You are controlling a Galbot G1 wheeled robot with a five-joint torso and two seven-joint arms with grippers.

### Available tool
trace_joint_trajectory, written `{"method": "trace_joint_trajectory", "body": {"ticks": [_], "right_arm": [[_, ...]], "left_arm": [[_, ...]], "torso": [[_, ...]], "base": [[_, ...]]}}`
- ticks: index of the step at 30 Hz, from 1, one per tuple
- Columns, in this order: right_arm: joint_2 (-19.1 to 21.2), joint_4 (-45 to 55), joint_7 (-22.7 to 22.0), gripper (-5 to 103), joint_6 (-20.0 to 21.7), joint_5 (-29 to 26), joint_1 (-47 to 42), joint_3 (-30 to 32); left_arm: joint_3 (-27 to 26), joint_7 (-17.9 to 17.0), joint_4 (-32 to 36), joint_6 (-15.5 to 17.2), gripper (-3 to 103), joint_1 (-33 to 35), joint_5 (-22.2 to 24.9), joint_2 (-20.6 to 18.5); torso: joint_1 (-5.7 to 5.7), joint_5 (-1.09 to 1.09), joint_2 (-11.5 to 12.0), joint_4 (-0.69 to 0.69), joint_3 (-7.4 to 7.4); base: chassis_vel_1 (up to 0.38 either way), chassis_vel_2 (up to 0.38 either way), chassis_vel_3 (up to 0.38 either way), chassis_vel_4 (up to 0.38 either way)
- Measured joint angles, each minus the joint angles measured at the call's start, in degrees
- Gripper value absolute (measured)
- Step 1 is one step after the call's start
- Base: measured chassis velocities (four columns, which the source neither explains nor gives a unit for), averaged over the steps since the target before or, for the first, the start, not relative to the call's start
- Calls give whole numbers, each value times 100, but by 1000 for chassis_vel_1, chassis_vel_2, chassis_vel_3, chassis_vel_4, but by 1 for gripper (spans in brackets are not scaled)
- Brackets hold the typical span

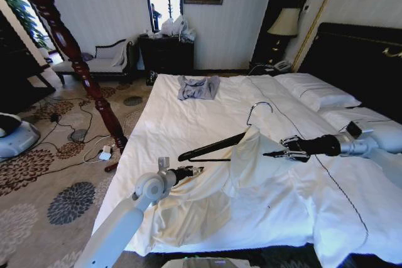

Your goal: Pick up the clothes from the bed and hang them on the clothes hanger.

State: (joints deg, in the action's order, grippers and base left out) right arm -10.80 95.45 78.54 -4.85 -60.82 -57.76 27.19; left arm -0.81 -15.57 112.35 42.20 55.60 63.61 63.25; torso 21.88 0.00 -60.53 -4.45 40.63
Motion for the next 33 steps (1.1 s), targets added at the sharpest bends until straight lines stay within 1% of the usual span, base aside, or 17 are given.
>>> {"method": "trace_joint_trajectory", "body": {"ticks": [2, 4, 5, 7, 9, 10, 12, 13, 15, 16, 19, 20, 21, 24, 26, 28, 33], "right_arm": [[0, 1, 1, 19, -4, 0, 0, 1], [-2, 7, 1, 19, -15, 0, -2, 3], [-2, 7, 1, 19, -15, 0, -2, 3], [-6, 13, -2, 19, -36, 0, -9, 6], [-10, 21, -53, 19, -68, -7, -11, 8], [-10, 21, -53, 19, -68, -7, -11, 8], [-11, 26, -146, 19, -87, -25, -12, 9], [-11, 27, -173, 19, -91, -33, -10, 9], [-12, 27, -214, 19, -94, -46, 3, 10], [-12, 27, -214, 19, -94, -46, 3, 10], [-5, 38, -247, 19, -98, -55, 13, 10], [-5, 38, -247, 19, -98, -55, 13, 10], [-1, 42, -258, 19, -102, -62, 18, 10], [6, 45, -268, 19, -106, -68, 23, 11], [9, 49, -277, 19, -113, -69, 24, 12], [10, 55, -285, 19, -122, -70, 20, 14], [10, 64, -305, 19, -129, -70, 11, 17]], "left_arm": [[65, 38, -26, 0, 90, -7, -28, 1], [97, 62, -49, 0, 80, -13, -41, 20], [97, 62, -49, 0, 80, -13, -41, 20], [103, 108, -56, 0, 74, -17, -36, 23], [103, 154, -56, 0, 63, -21, 1, 12], [103, 154, -56, 0, 63, -21, 1, 12], [86, 186, -56, 0, 53, -22, 61, -8], [62, 197, -54, 0, 53, -20, 97, -15], [-32, 212, -46, 0, 42, 2, 211, -17], [-32, 212, -46, 0, 42, 2, 211, -17], [-246, 213, -28, 0, 25, 28, 506, 12], [-246, 213, -28, 0, 25, 28, 506, 12], [-328, 210, -23, 0, 20, 30, 623, 20], [-480, 213, -21, 0, 15, 29, 758, 29], [-645, 247, -26, -6, 4, 12, 853, 43], [-771, 286, -34, -63, 0, -15, 920, 52], [-918, 324, -34, -145, 0, -75, 1010, 52]], "torso": [[0, 0, 0, 0, 0], [0, 0, 0, 0, 0], [0, 0, 0, 0, 0], [0, 0, 0, 0, 0], [0, 0, 0, 0, 0], [0, 0, 0, 0, 0], [0, 0, 0, 0, 0], [-1, 0, 0, 0, 0], [0, 0, 0, 0, 0], [0, 0, 0, 0, 0], [0, 0, 0, 0, 0], [0, 0, 0, 0, 0], [0, 0, 0, 0, 0], [0, 0, 0, 0, 0], [0, 0, 0, 0, 0], [0, 0, 0, 0, 0], [0, 0, 0, 0, 0]], "base": [[0, 0, 0, 0], [0, 0, 0, 0], [0, 0, 0, 0], [0, 0, 0, 0], [0, 0, 0, 0], [0, 0, 0, 0], [0, 0, 0, 0], [0, 0, 0, 0], [0, 0, 0, 0], [0, 0, 0, 0], [0, 0, 0, 0], [0, 0, 0, 0], [0, 0, 0, 0], [0, 0, 0, 0], [0, 0, 0, 0], [0, 0, 0, 0], [0, 0, 0, 0]]}}
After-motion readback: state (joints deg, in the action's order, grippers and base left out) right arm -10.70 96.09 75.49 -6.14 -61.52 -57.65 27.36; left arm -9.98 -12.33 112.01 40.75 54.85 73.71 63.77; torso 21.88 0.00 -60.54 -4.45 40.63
